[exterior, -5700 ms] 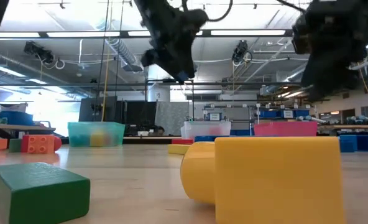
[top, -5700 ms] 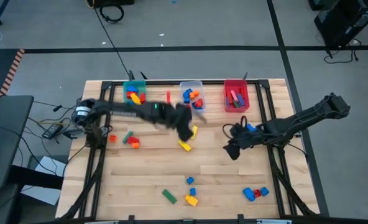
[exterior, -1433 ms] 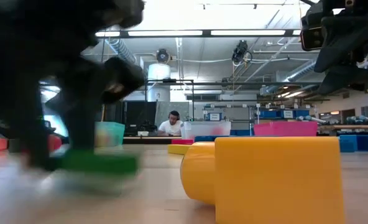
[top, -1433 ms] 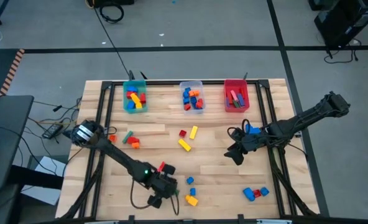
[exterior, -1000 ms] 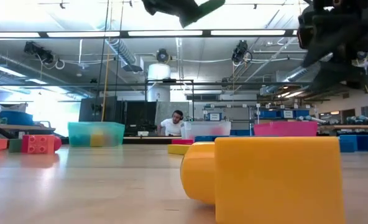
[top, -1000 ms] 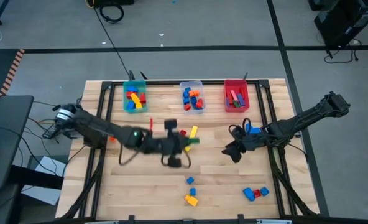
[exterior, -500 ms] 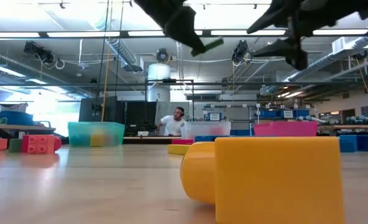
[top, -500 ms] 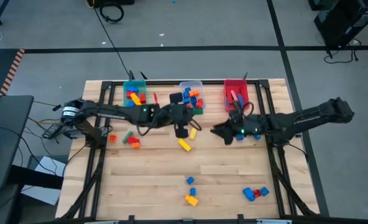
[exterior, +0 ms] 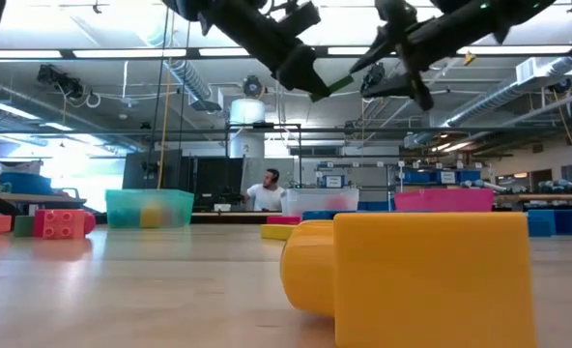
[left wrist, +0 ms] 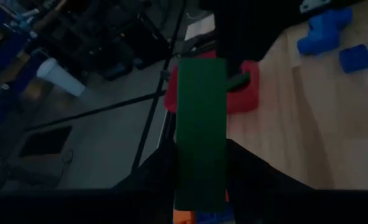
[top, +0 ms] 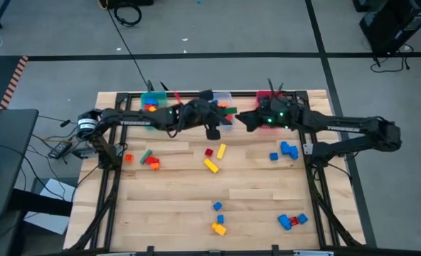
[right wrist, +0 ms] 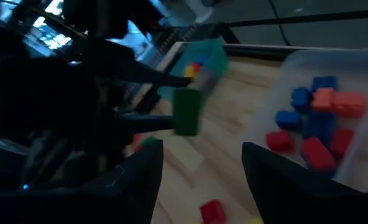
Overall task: Sort blocks by size
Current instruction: Put the green block into the red bin
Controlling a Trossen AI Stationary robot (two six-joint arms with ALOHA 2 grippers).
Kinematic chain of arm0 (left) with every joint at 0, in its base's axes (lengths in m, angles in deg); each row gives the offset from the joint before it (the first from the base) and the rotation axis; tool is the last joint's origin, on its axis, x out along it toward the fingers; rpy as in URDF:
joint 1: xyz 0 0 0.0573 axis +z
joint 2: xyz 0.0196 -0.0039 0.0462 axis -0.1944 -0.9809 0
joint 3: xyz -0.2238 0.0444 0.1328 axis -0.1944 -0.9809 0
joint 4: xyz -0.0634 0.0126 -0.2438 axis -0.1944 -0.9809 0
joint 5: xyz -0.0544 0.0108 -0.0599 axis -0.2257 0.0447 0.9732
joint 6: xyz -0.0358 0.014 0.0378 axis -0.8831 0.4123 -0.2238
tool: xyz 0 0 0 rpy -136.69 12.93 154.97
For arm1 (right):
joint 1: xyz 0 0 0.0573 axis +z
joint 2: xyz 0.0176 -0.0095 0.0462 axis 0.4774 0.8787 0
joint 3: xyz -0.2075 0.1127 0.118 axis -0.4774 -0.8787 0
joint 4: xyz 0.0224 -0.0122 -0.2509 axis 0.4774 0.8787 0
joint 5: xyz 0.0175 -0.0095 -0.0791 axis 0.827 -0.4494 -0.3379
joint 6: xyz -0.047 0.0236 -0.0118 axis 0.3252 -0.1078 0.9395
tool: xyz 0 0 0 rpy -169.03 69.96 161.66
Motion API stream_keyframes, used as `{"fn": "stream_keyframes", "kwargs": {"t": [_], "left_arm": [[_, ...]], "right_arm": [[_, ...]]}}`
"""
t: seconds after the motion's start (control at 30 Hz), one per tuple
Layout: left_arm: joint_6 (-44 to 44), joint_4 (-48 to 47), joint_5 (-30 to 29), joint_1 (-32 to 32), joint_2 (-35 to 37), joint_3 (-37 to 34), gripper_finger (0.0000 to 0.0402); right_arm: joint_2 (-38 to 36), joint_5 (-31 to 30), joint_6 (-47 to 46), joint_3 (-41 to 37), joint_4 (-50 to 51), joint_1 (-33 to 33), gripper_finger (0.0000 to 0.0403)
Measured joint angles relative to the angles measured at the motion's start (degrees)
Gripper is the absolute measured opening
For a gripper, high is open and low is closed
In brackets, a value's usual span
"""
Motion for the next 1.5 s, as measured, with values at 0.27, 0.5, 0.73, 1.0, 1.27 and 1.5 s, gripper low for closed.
{"fn": "stream_keyframes", "kwargs": {"t": [0.27,0.5,0.73,1.0,1.27,1.5], "left_arm": [[0.00,0.17,1.57,2.75,0.00,0.00,0.0110],[-0.02,-0.16,1.53,2.81,0.00,0.00,0.0111],[-0.07,-0.83,1.43,2.83,0.09,0.00,0.0112],[-0.42,-0.87,1.28,2.83,0.15,0.02,0.0115],[-0.42,-1.82,2.01,2.63,-0.07,-0.07,0.0121],[-0.43,-1.48,1.56,2.68,0.00,-0.04,0.0122]], "right_arm": [[7.07,2.56,0.02,0.12,-12.79,-0.62,0.0232],[10.81,0.46,0.08,0.08,-18.82,-0.75,0.0224],[11.01,-1.68,2.65,0.02,-18.89,-0.79,0.0156],[11.30,-2.44,5.36,-0.03,-20.26,-0.79,0.0057],[11.18,-3.48,7.00,0.09,-25.55,-1.01,0.0031],[11.16,-3.16,7.09,0.08,-24.69,-1.95,0.0071]]}}
